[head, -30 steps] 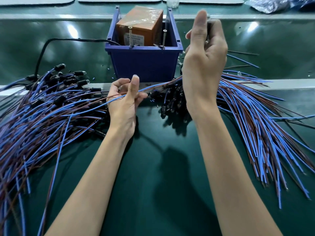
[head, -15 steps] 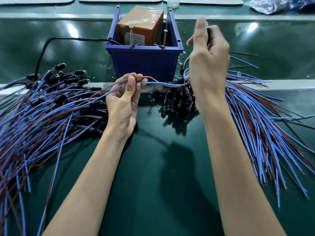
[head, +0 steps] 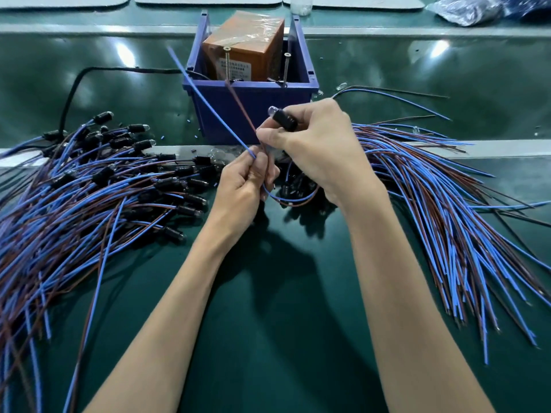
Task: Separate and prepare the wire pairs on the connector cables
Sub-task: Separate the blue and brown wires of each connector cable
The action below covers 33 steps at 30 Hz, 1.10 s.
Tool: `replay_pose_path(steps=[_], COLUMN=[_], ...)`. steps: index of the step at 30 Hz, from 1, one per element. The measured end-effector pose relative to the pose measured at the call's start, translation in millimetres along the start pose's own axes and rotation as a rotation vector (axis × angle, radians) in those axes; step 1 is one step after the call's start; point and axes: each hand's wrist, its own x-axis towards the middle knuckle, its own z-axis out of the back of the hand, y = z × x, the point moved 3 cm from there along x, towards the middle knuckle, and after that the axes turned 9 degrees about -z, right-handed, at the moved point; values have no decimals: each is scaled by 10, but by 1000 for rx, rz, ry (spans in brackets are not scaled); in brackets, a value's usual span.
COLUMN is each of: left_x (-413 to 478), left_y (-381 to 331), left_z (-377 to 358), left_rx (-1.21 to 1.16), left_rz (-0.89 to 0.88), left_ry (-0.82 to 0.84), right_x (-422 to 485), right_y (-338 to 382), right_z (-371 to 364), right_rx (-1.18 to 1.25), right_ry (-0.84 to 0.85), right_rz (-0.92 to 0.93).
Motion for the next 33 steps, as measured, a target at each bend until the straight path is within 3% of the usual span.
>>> replay_pose_path(steps=[7,14,23,33], left_x=[-9,45,62,43], left_y=[1,85,126,71], left_z=[-6,184,184,179], left_rx=[1,-89,-25,-63], left_rz=[-5,3,-7,23], left_ry=[-18,-360,-352,-403], right_x=[34,69,55,98], right_y=[-32,-30,-35,-90], right_z=[-9,7,-35,-76], right_rx=[-15,28,-6,-84], right_ry=[-22,-112,-222,-214], right_rz=[-18,-83,-90,-114])
